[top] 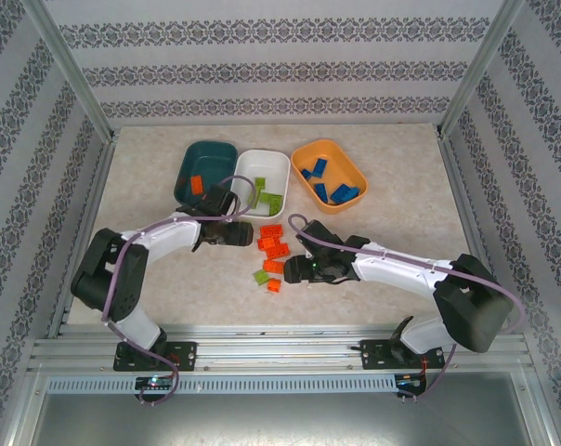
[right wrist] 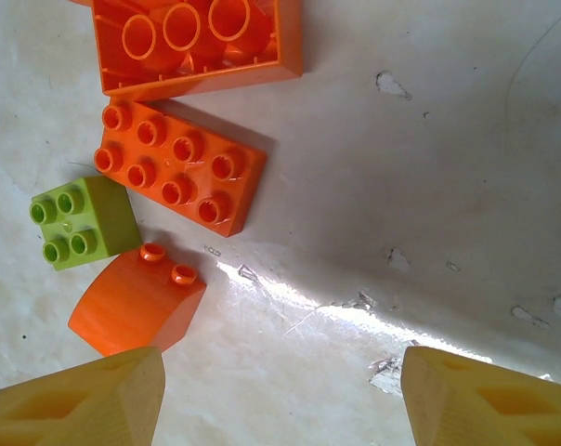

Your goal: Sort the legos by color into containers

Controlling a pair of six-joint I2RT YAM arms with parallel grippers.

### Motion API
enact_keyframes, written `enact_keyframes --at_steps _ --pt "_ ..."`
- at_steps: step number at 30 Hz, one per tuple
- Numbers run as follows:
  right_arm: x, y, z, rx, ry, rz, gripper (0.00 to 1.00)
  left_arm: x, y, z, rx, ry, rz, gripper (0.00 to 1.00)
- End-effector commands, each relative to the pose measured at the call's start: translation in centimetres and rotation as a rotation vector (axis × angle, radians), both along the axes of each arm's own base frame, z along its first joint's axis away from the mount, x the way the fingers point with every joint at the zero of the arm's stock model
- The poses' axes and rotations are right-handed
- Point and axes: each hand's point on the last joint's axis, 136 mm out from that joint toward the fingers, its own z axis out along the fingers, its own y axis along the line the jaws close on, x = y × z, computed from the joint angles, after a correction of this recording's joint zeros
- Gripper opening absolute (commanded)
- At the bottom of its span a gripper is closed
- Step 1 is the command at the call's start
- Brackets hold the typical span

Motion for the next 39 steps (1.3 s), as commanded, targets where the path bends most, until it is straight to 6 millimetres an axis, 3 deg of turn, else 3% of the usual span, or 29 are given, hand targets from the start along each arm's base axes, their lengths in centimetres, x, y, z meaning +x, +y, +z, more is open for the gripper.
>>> enact_keyframes --at_steps 1,11,24,31,39 --pt "0.1 0.1 0.3 -0.013 -0.009 0.007 0.68 2.0 -0.9 0.1 -0.017 -0.079 0.01 0.8" --pt "0.1 0.2 0.0 -0.032 0.007 0.016 0.68 3.5 -1.1 -1.2 -0.01 -0.153 0.007 0.75" --pt "0.3 0.9 -0.4 -0.032 0.025 0.028 0.68 3.8 -2.3 -3.5 -0.002 -0.148 -0.009 0.7" --pt "0.3 1.3 -0.6 -0.028 0.031 0.032 0.68 4.3 -4.1 -3.1 -0.024 -0.171 -0.057 0.62" --pt "0.1 1.4 -0.8 -0.03 0.036 0.036 0.68 4.2 -4.5 -3.3 -0.034 -0.168 -0.076 0.47"
